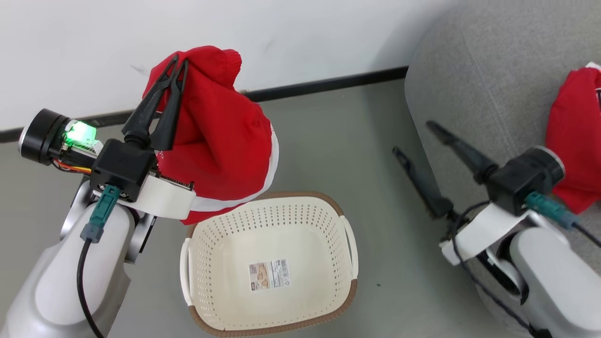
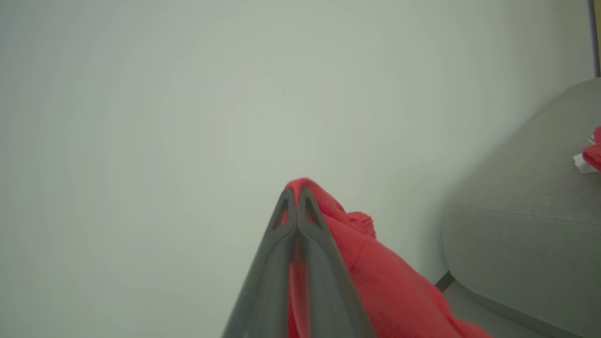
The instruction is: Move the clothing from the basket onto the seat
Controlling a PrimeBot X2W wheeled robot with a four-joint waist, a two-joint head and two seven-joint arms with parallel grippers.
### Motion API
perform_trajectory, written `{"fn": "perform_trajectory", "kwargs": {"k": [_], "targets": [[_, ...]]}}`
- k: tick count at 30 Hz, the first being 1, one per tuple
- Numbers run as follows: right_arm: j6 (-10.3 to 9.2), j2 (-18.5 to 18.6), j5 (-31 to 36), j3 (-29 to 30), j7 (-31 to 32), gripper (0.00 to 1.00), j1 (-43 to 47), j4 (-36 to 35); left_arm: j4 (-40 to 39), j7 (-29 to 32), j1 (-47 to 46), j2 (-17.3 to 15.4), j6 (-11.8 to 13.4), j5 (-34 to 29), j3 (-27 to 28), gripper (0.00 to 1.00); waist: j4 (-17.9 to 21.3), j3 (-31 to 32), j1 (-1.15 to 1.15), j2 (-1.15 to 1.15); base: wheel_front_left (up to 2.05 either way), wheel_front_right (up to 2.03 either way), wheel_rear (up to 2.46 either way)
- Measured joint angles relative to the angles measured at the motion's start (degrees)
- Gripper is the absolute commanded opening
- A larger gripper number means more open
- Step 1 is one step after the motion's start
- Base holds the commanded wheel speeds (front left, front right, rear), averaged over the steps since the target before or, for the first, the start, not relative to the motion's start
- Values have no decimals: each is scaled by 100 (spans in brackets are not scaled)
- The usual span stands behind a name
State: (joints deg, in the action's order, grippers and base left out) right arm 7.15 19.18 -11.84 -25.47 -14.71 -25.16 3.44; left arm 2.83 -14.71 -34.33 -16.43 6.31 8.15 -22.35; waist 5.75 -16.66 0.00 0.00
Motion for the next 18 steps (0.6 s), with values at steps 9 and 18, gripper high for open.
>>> {"fn": "perform_trajectory", "kwargs": {"k": [9, 18], "targets": [[0, 277, -348, -1005, 0, 100, 69, 78, -91, 0, -42, 33, -180, 100, -91, 0, -55, 535, 0, 0, 0, 0, 0], [0, 266, -856, -2197, 0, 100, 43, 34, -133, 64, -64, 194, -354, 204, -335, 0, -95, 1053, 0, 0, 0, 0, 0]]}}
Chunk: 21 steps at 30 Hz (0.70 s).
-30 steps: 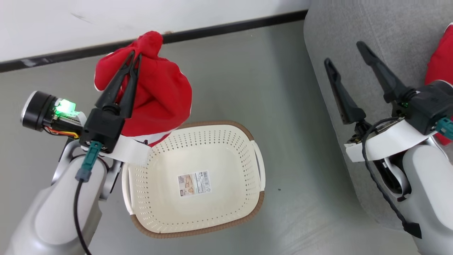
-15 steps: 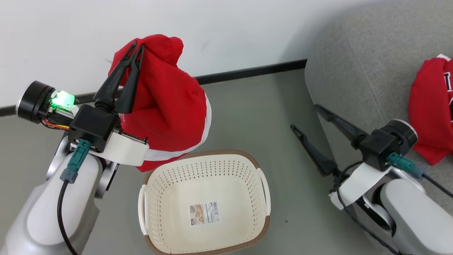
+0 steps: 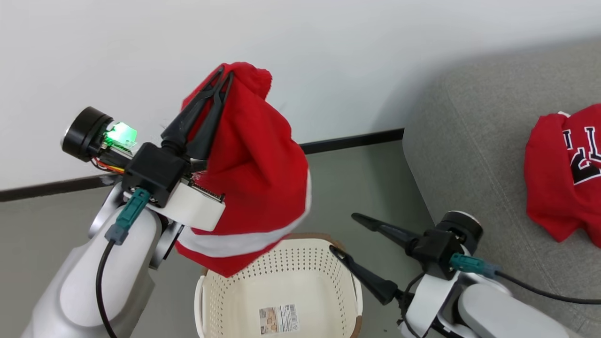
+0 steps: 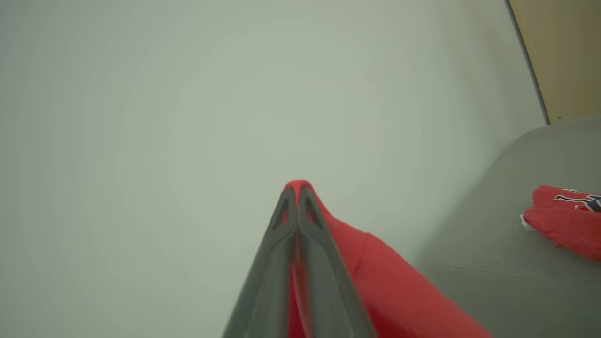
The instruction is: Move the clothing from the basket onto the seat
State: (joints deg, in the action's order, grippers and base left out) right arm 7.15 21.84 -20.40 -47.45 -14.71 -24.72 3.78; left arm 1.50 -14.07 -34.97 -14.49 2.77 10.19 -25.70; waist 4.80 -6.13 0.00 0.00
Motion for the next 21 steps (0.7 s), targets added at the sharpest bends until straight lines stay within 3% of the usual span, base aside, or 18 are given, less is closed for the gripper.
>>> {"fn": "perform_trajectory", "kwargs": {"k": [10, 21], "targets": [[0, -240, -712, -481, 0, 100, -127, 75, -84, 276, -48, 131, -100, 40, -233, 0, -77, 482, 0, 0, 0, 0, 0], [-1, -5, -1792, -385, 0, 100, 210, 298, -274, 449, -233, 259, -252, 99, -390, 0, -248, 781, 0, 0, 0, 0, 0]]}}
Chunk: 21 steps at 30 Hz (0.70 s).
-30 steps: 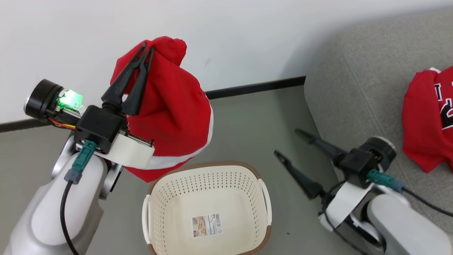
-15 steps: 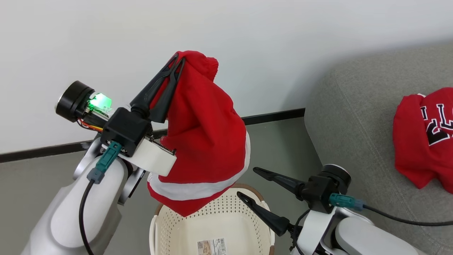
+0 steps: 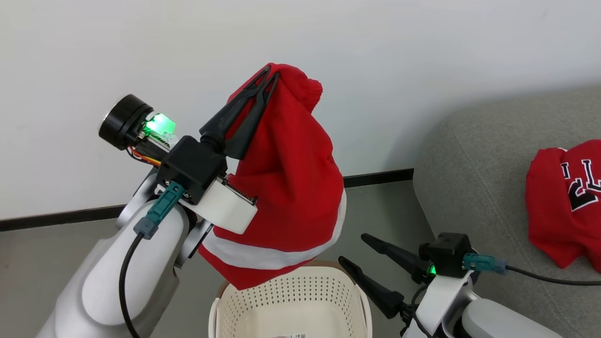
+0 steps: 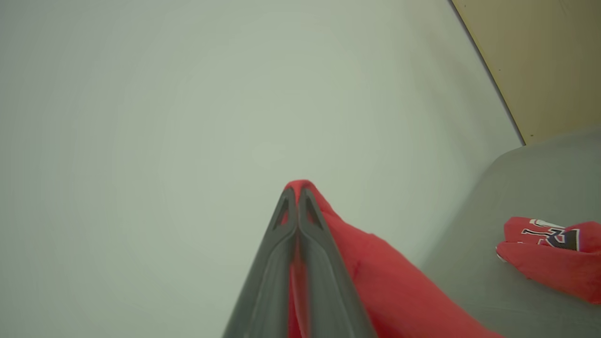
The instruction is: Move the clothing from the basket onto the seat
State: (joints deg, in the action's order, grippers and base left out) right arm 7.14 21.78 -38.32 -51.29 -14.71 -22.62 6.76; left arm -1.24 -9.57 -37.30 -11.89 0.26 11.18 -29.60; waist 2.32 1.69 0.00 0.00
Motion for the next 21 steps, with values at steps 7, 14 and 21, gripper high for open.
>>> {"fn": "perform_trajectory", "kwargs": {"k": [7, 14, 21], "targets": [[0, 154, -371, -836, 1, 100, -248, -193, -87, 119, -82, 114, -47, 33, -113, 0, -144, 72, 0, 0, 0, 0, 0], [0, 187, -633, -1176, 1, 100, -658, -425, -201, 213, -113, 146, -68, 32, -189, 0, -287, 101, 0, 0, 0, 0, 0], [0, 125, -676, -1177, 1, 100, -1055, -528, -223, 304, -181, 146, -91, 33, -194, 0, -389, 107, 0, 0, 0, 0, 0]]}}
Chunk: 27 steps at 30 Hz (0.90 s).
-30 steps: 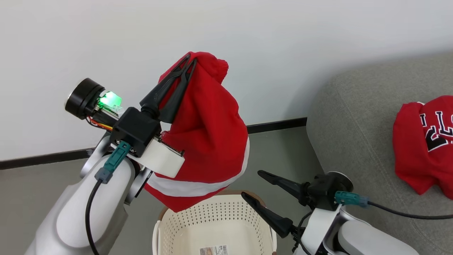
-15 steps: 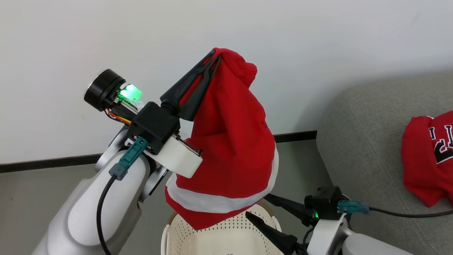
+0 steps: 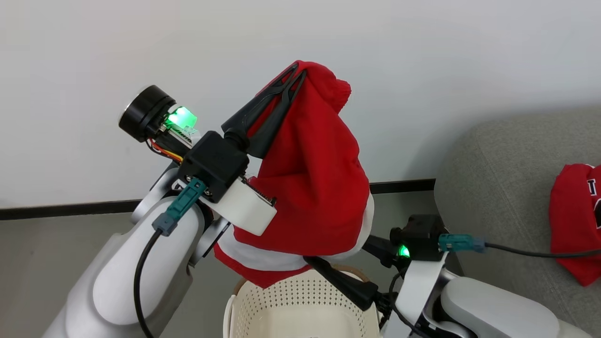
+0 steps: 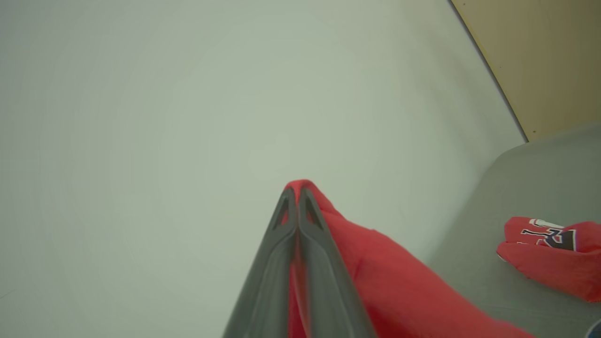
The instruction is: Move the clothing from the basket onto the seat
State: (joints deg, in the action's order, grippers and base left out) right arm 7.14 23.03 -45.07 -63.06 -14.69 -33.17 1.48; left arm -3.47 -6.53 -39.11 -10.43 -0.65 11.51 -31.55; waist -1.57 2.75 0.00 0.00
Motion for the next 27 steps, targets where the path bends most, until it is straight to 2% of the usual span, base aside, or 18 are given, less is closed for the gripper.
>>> {"fn": "perform_trajectory", "kwargs": {"k": [7, 8, 10, 11, 12, 13, 27], "targets": [[0, -160, -48, 231, 0, 100, -29, -237, 132, 101, 26, -30, 52, 67, 74, 0, -13, -40, 0, 0, 0, 0, 0], [0, -165, -46, 299, 0, 49, -29, -249, 151, 101, 48, -36, 52, 77, 104, 0, -4, -47, 0, 0, 0, 0, 0], [0, -149, -12, 432, 0, 39, -20, -245, 188, 101, 130, -44, 88, 121, 137, 0, 20, -59, 0, 0, 0, 0, 0], [0, -143, -8, 519, 0, 30, -10, -240, 200, 101, 183, -43, 103, 132, 153, 0, 34, -64, 0, 0, 0, 0, 0], [0, -136, 58, 626, 0, 12, -7, -225, 212, 100, 246, -42, 111, 166, 166, 0, 51, -69, 0, 0, 0, 0, 0], [0, -127, 134, 727, 0, 0, -7, -218, 234, 100, 307, -42, 136, 224, 181, 0, 68, -74, 0, 0, 0, 0, 0], [0, 114, 639, 1816, 0, 0, 387, -94, 583, 97, 1280, -11, 302, 688, 248, 0, 308, -116, 0, 0, 0, 0, 0]]}}
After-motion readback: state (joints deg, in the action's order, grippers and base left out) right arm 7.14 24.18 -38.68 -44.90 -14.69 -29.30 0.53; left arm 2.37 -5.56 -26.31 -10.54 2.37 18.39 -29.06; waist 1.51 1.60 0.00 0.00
